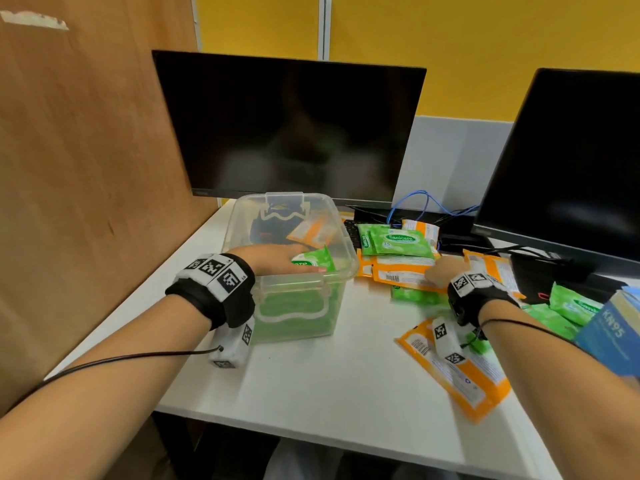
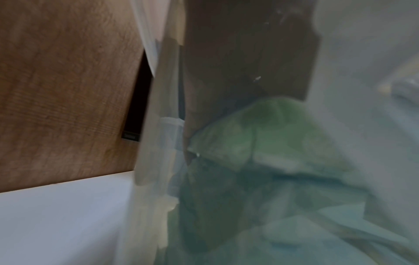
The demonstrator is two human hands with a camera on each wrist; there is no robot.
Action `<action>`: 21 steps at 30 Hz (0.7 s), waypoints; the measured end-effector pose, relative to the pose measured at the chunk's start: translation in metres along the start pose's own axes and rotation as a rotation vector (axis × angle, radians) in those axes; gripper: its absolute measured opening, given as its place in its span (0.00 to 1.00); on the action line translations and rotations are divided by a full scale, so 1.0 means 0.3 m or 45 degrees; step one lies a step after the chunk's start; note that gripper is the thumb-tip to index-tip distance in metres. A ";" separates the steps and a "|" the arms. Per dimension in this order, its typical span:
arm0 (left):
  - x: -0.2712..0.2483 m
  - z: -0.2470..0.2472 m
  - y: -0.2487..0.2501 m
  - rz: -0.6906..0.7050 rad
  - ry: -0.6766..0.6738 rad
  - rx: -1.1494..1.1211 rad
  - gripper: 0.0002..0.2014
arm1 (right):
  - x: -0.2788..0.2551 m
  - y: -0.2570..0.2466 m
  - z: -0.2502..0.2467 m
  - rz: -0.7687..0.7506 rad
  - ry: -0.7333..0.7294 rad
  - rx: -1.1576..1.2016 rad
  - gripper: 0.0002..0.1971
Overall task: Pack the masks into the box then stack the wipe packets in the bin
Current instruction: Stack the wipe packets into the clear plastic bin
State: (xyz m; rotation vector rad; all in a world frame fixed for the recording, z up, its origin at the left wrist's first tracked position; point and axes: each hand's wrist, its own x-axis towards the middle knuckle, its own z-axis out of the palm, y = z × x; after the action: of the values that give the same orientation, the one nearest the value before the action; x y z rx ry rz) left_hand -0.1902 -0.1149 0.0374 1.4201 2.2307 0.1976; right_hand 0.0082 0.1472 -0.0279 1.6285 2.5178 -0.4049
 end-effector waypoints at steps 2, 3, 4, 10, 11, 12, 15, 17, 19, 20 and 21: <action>0.004 0.000 -0.003 -0.028 -0.023 0.016 0.32 | -0.009 -0.015 -0.013 -0.036 -0.077 -0.003 0.15; 0.007 0.000 -0.006 -0.037 -0.028 0.022 0.32 | -0.001 -0.021 -0.014 -0.080 -0.136 0.094 0.20; 0.010 0.000 -0.008 -0.042 -0.032 0.031 0.32 | -0.001 -0.027 -0.017 -0.114 -0.206 0.214 0.27; 0.013 -0.001 -0.015 -0.061 -0.035 0.032 0.34 | 0.012 -0.032 0.003 -0.060 -0.292 0.603 0.06; 0.013 -0.002 -0.012 -0.054 -0.033 0.032 0.34 | 0.010 -0.033 0.016 -0.014 -0.244 0.518 0.07; 0.012 -0.002 -0.010 -0.046 -0.033 0.030 0.33 | 0.008 -0.041 0.031 0.005 -0.210 0.496 0.10; 0.005 -0.007 -0.006 -0.032 -0.042 0.025 0.33 | -0.031 -0.110 0.067 -0.043 -0.137 0.401 0.17; -0.004 -0.011 -0.001 -0.026 -0.048 0.024 0.32 | -0.043 -0.160 0.080 -0.052 -0.115 0.288 0.26; -0.006 -0.012 0.001 -0.018 -0.043 0.024 0.31 | -0.051 -0.204 0.074 -0.016 -0.146 0.237 0.35; -0.008 -0.012 0.004 -0.016 -0.039 0.025 0.31 | -0.059 -0.225 0.066 0.007 -0.191 0.238 0.37; -0.010 -0.012 0.007 -0.015 -0.036 0.025 0.30 | -0.062 -0.238 0.061 0.023 -0.237 0.240 0.37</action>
State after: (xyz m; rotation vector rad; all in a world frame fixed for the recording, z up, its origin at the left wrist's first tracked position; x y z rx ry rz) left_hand -0.1892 -0.1161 0.0423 1.4113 2.2235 0.1514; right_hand -0.0497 0.0980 -0.0294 1.5898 2.3870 -0.7752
